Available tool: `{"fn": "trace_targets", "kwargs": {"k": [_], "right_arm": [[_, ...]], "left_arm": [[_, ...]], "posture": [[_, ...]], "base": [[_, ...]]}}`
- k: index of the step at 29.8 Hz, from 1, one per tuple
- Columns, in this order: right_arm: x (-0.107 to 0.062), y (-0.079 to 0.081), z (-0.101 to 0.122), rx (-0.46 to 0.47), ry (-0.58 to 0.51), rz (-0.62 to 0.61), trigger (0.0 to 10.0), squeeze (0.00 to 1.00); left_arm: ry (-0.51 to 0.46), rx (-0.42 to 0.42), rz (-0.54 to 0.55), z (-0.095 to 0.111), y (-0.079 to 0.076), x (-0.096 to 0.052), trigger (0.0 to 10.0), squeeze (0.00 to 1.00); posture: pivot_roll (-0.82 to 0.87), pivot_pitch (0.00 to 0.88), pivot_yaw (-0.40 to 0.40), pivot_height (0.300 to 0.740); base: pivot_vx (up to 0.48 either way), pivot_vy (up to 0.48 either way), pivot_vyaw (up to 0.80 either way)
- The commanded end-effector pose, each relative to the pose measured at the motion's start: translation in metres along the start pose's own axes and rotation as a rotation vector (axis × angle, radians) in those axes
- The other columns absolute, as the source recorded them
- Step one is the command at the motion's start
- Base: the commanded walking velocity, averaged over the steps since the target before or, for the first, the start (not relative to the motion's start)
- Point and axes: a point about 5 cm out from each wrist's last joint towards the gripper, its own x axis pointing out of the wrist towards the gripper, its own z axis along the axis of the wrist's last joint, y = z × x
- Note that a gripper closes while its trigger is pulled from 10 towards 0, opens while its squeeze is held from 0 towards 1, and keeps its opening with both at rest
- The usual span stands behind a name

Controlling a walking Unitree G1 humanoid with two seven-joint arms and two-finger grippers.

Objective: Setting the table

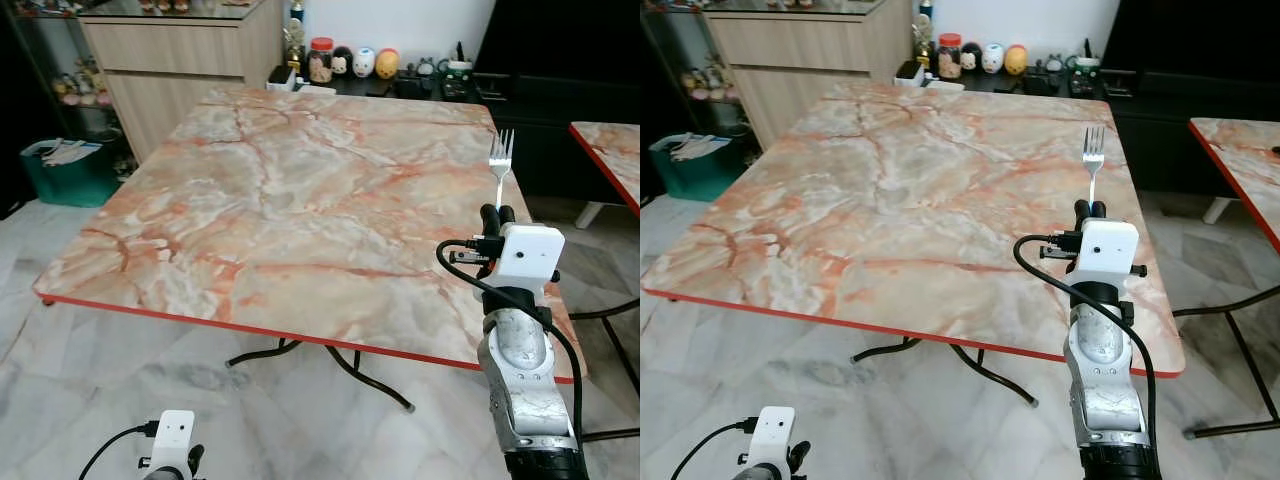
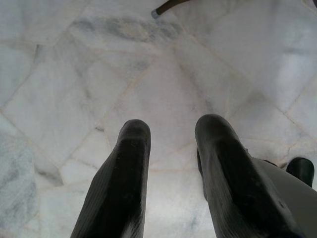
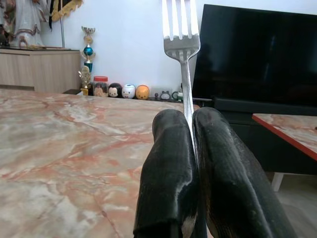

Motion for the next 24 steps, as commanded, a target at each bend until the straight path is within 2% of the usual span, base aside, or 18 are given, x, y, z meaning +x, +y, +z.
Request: {"fn": "trace_targets", "kwargs": {"k": [1, 7, 21, 24], "right_arm": [[0.003, 0.001, 0.003, -0.008, -0.015, 0.01, 10.0, 0.0], [0.004, -0.001, 0.014, -0.051, -0.079, 0.007, 10.0, 0.0], [0.006, 0.001, 0.019, -0.067, -0.108, 0.017, 10.0, 0.0], [0.006, 0.001, 0.02, -0.067, -0.109, 0.017, 10.0, 0.0]], "left_arm": [[0.015, -0.006, -0.007, -0.004, 0.0, -0.001, 10.0, 0.0], [0.021, 0.005, -0.011, -0.005, -0.002, -0.001, 10.0, 0.0], [0.03, 0.017, -0.013, -0.009, -0.002, -0.002, 10.0, 0.0], [0.035, 0.018, -0.013, -0.01, -0.002, -0.002, 10.0, 0.0]], "posture": [[0.08, 0.0, -0.029, 0.707], [0.07, 0.0, -0.027, 0.707], [0.08, 0.0, -0.031, 0.707], [0.07, 0.0, -0.029, 0.707]], "base": [[0.0, 0.0, 0.0], [0.0, 0.0, 0.0], [0.0, 0.0, 0.0], [0.0, -0.256, 0.0]]}}
